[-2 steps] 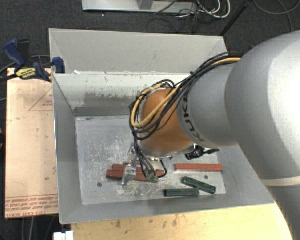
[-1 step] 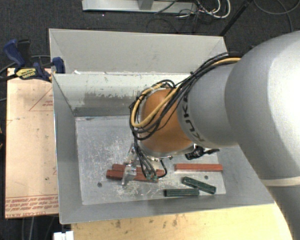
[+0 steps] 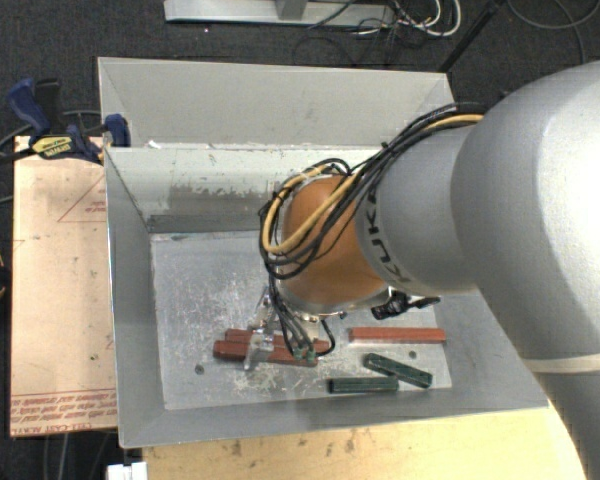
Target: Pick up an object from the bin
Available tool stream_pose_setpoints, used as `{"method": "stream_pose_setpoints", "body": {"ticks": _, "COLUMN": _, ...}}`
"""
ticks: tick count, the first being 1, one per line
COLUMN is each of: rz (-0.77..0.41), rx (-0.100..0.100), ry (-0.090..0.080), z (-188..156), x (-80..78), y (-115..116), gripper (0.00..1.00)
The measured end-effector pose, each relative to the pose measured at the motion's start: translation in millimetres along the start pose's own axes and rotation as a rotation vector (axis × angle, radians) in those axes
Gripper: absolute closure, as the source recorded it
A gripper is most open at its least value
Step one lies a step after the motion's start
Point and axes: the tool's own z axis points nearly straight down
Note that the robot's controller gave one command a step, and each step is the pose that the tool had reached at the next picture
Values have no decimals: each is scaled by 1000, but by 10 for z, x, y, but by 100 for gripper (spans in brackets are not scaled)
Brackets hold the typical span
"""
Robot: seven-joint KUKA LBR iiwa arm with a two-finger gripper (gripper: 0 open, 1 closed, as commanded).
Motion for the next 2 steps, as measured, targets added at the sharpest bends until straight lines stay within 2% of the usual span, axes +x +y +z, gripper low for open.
{"method": "stream_pose_setpoints", "body": {"ticks": 1, "rz": -1, "rx": 9, "ry": 16, "z": -77, "x": 21, "y": -9, "gripper": 100}}
{"method": "stream_pose_setpoints", "body": {"ticks": 2, "rz": 0, "rx": 12, "ry": 22, "z": -184, "x": 18, "y": -6, "gripper": 100}}
